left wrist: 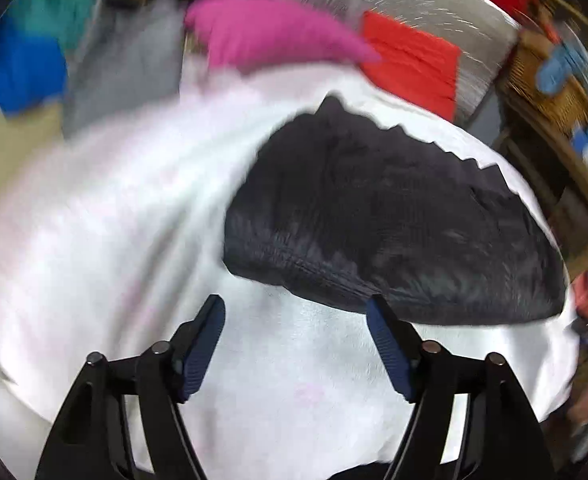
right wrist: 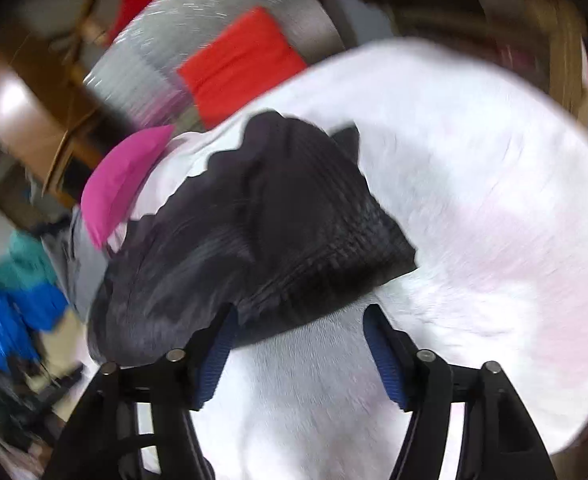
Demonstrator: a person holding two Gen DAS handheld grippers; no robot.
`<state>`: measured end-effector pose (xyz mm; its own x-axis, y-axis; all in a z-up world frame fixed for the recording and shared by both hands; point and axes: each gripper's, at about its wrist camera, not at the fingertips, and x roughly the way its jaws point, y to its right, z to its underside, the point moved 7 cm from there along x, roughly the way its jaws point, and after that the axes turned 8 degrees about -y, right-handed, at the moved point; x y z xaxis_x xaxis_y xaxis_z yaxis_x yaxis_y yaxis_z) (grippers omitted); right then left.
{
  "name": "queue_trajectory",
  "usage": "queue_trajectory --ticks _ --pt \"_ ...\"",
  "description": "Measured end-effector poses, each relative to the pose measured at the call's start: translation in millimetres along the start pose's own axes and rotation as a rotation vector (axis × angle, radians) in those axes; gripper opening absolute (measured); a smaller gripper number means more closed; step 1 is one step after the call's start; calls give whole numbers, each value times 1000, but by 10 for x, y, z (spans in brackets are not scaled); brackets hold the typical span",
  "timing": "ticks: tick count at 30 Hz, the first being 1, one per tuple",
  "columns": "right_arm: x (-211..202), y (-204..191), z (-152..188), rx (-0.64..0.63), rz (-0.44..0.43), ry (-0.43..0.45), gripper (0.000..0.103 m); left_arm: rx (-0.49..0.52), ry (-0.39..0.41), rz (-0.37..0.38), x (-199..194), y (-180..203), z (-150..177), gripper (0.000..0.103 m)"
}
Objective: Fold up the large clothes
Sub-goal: 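Open both grippers and pull them back from the folded jacket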
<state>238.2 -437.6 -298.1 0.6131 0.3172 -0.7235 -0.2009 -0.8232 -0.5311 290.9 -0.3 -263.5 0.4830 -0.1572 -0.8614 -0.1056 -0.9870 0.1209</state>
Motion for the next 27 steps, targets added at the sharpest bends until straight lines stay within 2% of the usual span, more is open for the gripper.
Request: queue_trajectory --ticks 2,7,9,13,15,17,22,27 --pt "-253 -141 56 -71 34 52 70 61 60 -79 -284 99 19 78" --pt "-986 -674 218 -230 81 244 82 144 188 -268 -1024 368 83 79" --pt "-1300 -951 281 -307 101 335 87 153 249 -271 -1293 465 85 80" --pt "-1837 -1259 450 -388 125 451 93 138 347 -207 -1800 582 118 81" --pt "-2023 -1373 507 -378 105 471 94 132 384 -201 -1998 638 160 82" --pt "-2173 -1461 596 -355 66 453 94 125 423 -212 -2198 655 215 93" --pt "-2343 -1644 805 -378 135 440 94 118 497 -256 -2575 730 354 95" --pt "-2433 -1757 944 -367 148 424 94 115 535 -275 -2911 770 532 97"
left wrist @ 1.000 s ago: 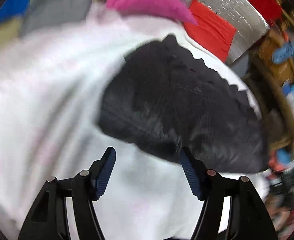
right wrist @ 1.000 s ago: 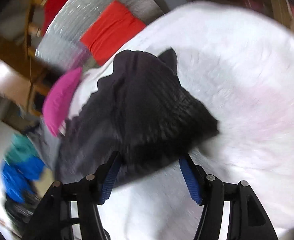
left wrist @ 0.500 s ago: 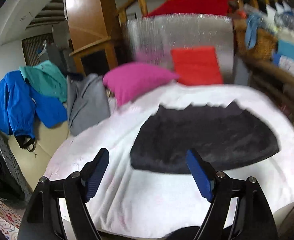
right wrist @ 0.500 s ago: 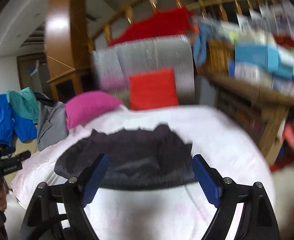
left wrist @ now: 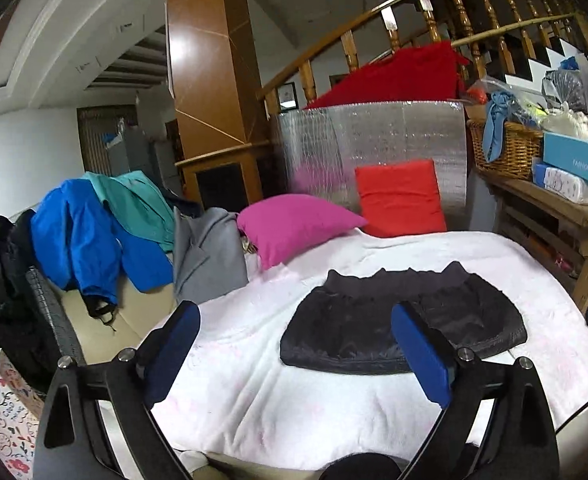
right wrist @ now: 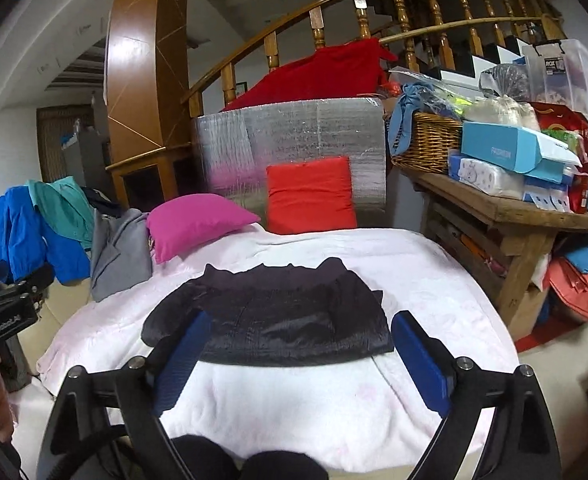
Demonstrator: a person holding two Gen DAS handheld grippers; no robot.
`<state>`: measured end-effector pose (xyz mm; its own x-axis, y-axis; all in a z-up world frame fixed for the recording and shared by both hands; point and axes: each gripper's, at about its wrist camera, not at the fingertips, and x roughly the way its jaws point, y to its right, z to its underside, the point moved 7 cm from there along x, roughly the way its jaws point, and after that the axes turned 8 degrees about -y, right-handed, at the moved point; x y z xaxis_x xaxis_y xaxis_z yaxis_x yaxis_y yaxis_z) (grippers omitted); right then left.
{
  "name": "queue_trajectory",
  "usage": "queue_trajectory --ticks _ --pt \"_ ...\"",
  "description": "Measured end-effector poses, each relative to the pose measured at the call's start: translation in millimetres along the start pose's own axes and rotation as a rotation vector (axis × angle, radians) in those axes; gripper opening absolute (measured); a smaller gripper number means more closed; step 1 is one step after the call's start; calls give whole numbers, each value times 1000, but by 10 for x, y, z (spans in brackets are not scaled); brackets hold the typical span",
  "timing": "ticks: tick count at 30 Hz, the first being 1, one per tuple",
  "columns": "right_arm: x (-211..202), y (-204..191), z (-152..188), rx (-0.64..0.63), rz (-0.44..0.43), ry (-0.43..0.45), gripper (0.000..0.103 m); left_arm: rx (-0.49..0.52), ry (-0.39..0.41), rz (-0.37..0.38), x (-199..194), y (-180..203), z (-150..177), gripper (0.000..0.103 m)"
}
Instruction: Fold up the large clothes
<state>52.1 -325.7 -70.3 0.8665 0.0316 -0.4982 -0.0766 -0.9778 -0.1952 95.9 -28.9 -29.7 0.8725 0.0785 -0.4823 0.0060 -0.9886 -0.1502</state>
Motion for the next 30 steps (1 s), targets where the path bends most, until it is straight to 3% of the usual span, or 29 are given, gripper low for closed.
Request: queue_trajectory --ticks 15,30 --pt "-347 -205 22 0 15 17 94 -37 90 -19 -469 -151 -108 98" --pt "-462 -302 40 1 31 19 94 -35 102 -18 -593 -205 -42 99"
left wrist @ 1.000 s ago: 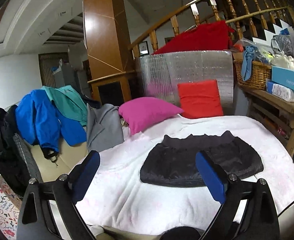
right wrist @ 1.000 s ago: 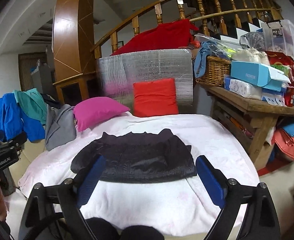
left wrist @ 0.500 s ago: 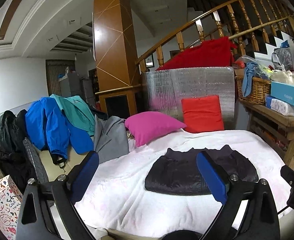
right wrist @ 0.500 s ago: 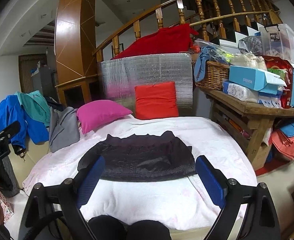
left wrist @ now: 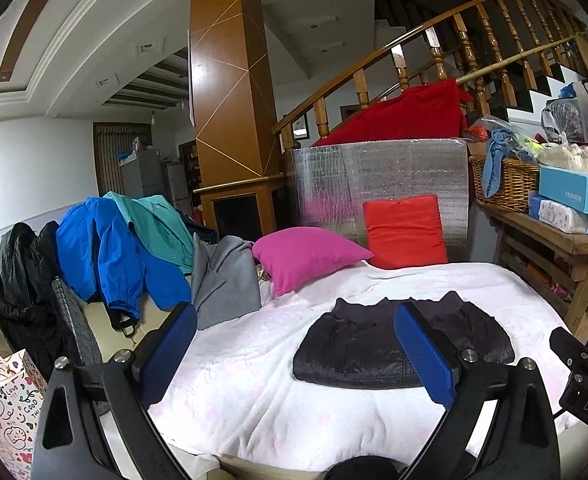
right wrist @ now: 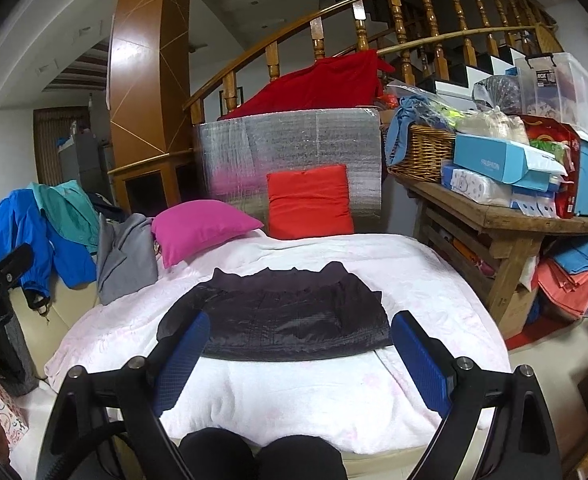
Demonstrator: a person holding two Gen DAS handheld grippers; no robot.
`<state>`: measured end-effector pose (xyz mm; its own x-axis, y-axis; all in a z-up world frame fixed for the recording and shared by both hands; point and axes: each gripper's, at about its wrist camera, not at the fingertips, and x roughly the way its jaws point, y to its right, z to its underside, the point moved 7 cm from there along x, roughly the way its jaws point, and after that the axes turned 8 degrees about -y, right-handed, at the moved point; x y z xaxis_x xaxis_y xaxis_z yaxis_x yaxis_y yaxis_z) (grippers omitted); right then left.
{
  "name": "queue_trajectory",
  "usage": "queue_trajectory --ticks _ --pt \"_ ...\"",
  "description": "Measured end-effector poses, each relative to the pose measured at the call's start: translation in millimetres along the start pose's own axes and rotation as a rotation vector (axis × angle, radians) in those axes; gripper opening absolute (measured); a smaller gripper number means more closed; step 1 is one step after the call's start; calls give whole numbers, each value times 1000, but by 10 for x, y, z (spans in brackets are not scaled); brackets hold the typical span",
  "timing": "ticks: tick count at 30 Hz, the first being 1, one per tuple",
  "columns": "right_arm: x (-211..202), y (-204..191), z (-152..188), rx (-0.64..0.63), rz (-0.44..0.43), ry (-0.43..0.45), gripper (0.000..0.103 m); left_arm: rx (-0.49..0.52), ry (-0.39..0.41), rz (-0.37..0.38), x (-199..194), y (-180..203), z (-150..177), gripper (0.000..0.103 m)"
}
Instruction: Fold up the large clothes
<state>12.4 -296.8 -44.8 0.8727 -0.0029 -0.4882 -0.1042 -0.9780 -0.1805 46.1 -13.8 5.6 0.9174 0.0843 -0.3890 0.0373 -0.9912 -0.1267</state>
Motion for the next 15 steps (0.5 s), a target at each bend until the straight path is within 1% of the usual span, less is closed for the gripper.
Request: queue_trajectory --ticks 15 --pt "58 71 29 19 13 -19 94 14 -9 -3 14 14 22 100"
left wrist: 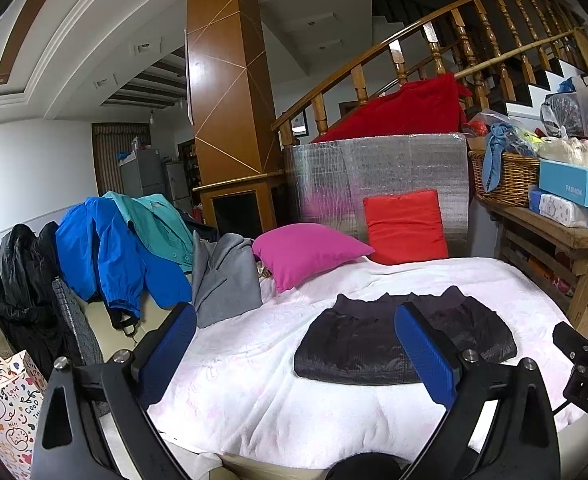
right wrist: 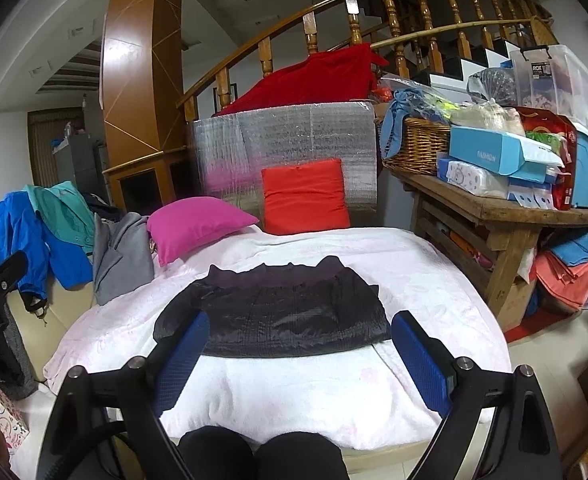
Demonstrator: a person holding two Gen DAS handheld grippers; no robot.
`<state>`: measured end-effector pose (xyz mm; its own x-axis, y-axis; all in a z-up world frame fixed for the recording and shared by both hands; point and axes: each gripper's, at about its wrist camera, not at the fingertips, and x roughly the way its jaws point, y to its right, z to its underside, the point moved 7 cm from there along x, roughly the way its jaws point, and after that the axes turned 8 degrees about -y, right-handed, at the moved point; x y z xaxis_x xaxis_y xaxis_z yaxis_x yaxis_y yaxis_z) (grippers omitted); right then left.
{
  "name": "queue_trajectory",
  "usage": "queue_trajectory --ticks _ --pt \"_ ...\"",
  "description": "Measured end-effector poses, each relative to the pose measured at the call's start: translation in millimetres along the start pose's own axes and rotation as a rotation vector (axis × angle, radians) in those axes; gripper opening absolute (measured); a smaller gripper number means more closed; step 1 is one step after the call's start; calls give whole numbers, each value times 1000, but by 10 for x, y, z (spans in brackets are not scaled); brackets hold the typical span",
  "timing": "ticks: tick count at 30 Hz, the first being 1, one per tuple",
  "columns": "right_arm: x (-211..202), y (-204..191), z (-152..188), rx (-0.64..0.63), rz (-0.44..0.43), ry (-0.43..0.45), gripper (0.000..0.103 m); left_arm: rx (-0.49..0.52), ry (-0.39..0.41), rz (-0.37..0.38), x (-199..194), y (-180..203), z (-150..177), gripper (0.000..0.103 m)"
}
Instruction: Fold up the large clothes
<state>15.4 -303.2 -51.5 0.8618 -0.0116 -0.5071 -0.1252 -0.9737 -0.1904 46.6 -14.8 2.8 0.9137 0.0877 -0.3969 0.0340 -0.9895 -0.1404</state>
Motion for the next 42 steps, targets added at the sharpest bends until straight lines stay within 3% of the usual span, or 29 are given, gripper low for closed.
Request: queue_trajectory --ticks 42 --pt "35 44 -21 -12 8 -2 94 6 5 9 -18 -57 -2 100"
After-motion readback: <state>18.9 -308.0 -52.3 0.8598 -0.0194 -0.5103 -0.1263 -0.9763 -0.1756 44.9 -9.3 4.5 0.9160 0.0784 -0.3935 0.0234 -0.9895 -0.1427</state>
